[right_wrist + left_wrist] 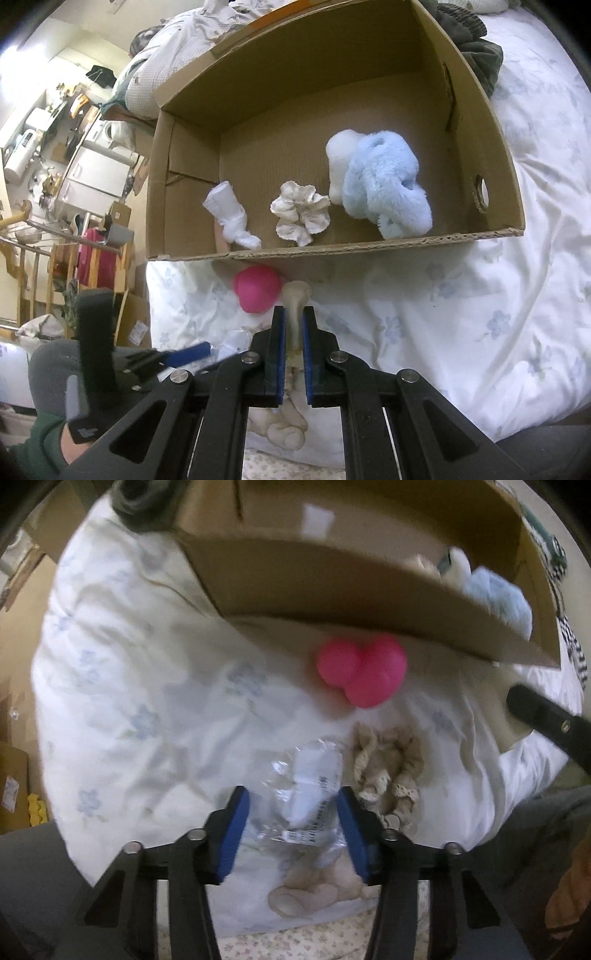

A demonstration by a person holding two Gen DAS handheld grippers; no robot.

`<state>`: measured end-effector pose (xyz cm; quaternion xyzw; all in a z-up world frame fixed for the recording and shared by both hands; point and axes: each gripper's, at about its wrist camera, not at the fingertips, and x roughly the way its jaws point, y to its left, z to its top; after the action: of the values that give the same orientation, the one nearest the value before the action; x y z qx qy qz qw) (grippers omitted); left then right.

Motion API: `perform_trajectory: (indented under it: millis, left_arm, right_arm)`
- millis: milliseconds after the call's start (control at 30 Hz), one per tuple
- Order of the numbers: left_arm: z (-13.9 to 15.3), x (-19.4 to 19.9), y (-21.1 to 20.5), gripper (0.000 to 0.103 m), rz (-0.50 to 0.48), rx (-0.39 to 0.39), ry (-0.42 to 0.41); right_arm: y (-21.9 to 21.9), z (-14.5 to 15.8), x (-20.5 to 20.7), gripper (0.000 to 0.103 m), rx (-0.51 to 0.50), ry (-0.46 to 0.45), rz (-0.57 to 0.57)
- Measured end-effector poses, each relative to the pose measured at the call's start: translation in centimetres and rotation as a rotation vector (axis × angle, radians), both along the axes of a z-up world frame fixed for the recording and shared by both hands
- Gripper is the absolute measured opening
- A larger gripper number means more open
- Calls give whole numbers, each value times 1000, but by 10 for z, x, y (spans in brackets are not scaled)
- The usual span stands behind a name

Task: Organize soft objects
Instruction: 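Carry the beige toy and the plastic bag toward the box with both tools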

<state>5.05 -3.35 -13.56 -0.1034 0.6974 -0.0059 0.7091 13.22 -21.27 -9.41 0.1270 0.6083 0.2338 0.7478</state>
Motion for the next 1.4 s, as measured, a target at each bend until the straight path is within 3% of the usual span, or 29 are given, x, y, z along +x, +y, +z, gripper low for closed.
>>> perform_trajectory:
  millis: [67,100,167,433,767,1133,1400]
  left_arm:
    - [-3,0,-3,32,-9,-4,4]
    - [0,-1,-5,25,-24,6,-11]
    - [7,-2,-7,23,-47,10,-41]
    - [31,-10,7,22,-5,87,-107]
    - [71,-25,24,22,58,169,-247]
    - [118,-8,7,22,18,238,-436]
    - [161,16,13,22,25,200,-534]
  right_arm:
    - [3,0,-1,10,-4,-3,4]
    - [3,-1,-1,10,-6,-2,6]
    - [0,-2,-2,10,-9,0,6]
    - [0,-1,-5,10,-9,1,4]
    - [-2,5,-13,10,-6,-17,19]
    - [-10,43,-17,10,54,-162,3]
    - [-10,82,-8,10,73,-275,14]
